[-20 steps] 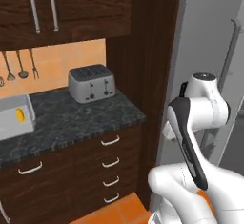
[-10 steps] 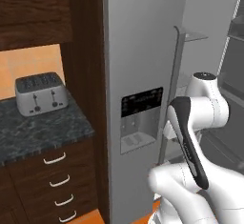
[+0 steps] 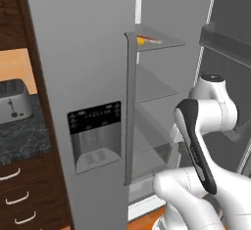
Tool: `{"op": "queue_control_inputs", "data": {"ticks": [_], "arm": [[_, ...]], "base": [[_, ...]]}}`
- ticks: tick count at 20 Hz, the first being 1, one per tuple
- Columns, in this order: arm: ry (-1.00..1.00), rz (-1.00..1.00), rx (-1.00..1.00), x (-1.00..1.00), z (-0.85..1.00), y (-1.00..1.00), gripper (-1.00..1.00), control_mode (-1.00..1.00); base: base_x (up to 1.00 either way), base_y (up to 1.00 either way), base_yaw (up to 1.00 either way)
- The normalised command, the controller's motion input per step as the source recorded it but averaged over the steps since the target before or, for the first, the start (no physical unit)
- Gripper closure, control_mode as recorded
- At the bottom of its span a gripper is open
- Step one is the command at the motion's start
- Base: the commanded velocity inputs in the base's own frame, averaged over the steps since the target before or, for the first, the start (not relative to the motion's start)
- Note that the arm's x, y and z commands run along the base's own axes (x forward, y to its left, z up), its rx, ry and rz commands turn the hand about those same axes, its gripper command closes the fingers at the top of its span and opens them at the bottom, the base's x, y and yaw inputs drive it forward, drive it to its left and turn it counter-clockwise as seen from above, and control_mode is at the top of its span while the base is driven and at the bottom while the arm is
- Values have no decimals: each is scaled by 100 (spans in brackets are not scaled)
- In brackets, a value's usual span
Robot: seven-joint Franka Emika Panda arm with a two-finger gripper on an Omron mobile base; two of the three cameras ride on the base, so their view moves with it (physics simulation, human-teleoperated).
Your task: Place one corn and one steak in each tupperware on the nearby counter, to pack two identical lunches.
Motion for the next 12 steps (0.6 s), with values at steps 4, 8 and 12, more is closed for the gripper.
{"op": "queue_control_inputs", "data": {"ticks": [4,8,12], "arm": [[0,0,0,0,0,0,-100,100],[0,0,0,0,0,0,-100,100],[0,0,0,0,0,0,-100,100]], "base": [[37,-19,26],[31,-4,28],[49,-13,26]]}}
